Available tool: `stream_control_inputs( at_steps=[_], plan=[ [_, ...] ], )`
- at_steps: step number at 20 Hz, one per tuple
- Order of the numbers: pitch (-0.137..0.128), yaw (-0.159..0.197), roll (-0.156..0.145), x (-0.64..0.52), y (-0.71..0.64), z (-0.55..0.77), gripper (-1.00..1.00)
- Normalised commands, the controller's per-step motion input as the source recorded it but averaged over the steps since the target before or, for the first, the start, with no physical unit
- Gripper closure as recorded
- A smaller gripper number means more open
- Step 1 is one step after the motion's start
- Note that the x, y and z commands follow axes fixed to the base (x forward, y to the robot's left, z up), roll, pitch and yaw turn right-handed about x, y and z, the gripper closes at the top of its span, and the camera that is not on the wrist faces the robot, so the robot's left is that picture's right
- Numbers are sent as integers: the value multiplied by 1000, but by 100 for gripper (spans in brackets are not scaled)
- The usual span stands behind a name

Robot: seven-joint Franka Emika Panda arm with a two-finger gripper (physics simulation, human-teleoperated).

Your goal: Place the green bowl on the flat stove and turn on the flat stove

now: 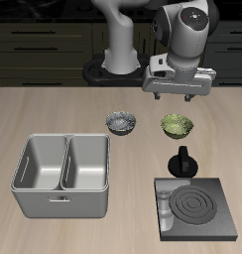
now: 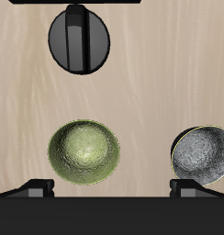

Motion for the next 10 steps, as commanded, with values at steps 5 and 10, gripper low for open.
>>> stream_control_inputs(
  at_steps=[5,10],
  plan=[
    [38,-12,-15,15,-51,-443,-100],
    [56,-10,-15,-51,13,-416,-100]
  ],
)
